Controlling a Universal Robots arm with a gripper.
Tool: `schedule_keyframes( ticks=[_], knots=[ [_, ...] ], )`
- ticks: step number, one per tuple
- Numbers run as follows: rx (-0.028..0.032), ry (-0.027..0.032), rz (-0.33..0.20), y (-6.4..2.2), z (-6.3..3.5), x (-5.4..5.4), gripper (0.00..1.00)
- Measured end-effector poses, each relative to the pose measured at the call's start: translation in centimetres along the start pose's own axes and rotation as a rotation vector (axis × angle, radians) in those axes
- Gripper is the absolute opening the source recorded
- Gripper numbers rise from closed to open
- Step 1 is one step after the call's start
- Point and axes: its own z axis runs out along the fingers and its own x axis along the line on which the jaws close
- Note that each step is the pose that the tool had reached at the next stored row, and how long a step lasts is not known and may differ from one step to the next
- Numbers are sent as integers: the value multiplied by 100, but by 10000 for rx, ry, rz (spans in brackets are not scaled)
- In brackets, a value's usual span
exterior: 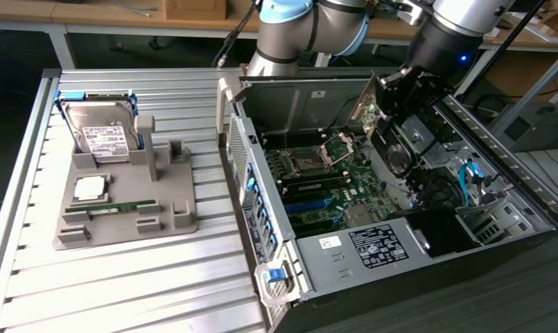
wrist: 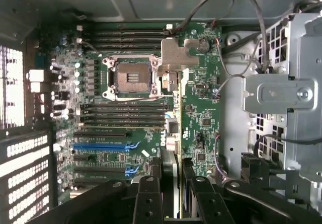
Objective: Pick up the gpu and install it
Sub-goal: 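Insert the gpu into the slot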
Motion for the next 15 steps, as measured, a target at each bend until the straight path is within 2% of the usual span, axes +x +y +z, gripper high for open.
schedule_keyframes(
  ticks=[15],
  knots=[
    [83,38,-1639,0,0,0,27]
  ],
)
